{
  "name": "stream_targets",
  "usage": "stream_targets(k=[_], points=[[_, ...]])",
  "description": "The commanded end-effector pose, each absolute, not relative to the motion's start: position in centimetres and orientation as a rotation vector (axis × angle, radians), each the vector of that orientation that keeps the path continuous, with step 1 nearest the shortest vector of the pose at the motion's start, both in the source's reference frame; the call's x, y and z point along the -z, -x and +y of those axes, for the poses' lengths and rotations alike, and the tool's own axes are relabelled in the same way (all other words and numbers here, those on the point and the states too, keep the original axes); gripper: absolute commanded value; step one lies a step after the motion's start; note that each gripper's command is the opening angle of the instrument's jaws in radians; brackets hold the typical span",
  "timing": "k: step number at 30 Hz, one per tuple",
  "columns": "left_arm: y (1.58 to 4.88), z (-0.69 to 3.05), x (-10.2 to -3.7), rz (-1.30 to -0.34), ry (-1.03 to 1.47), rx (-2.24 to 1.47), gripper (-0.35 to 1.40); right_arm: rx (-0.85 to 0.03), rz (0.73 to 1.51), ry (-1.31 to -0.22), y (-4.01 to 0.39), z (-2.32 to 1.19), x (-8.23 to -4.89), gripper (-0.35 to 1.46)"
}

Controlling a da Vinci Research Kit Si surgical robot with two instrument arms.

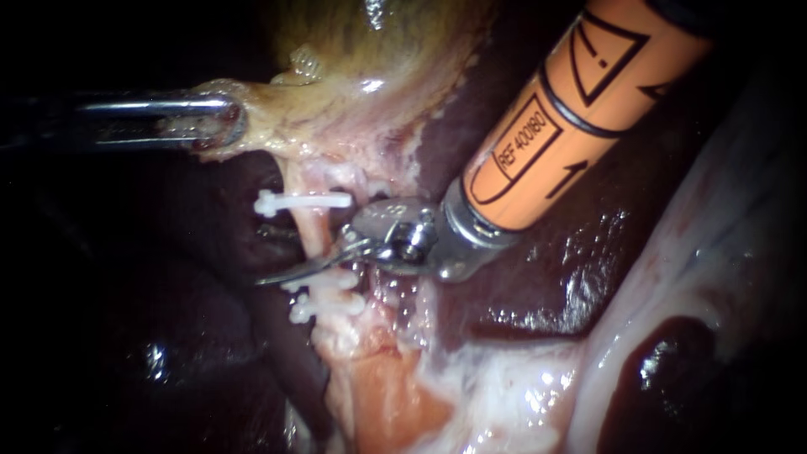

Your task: Go to the cutting position left tube

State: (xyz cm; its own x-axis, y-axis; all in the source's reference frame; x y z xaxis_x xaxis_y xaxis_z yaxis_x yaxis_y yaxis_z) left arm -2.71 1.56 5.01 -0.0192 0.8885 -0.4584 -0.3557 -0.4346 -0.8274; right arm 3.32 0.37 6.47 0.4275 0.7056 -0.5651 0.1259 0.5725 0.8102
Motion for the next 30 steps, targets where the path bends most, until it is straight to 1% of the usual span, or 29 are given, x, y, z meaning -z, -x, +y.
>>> stream_targets(k=[1, 7, 9, 14, 19, 30], points=[[2.71, 1.56, -5.01, -0.626, 1.281, -1.636, -0.35, -0.436, 1.102, -0.921, -3.32, 0.39, -6.42, 1.41], [2.71, 1.57, -5.01, -0.627, 1.281, -1.636, -0.35, -0.446, 1.167, -0.953, -3.34, 0.4, -6.09, 1.41], [2.7, 1.57, -5.0, -0.627, 1.281, -1.636, -0.35, -0.44, 1.189, -0.976, -3.36, 0.4, -5.92, 1.41], [2.7, 1.57, -5.0, -0.627, 1.281, -1.636, -0.35, -0.416, 1.221, -1.015, -3.39, 0.39, -5.66, 1.41], [2.7, 1.57, -5.0, -0.627, 1.281, -1.636, -0.35, -0.403, 1.236, -1.051, -3.4, 0.39, -5.58, 1.41], [2.71, 1.57, -5.01, -0.628, 1.281, -1.636, -0.35, -0.406, 1.233, -1.056, -3.38, 0.4, -5.6, 1.41]])
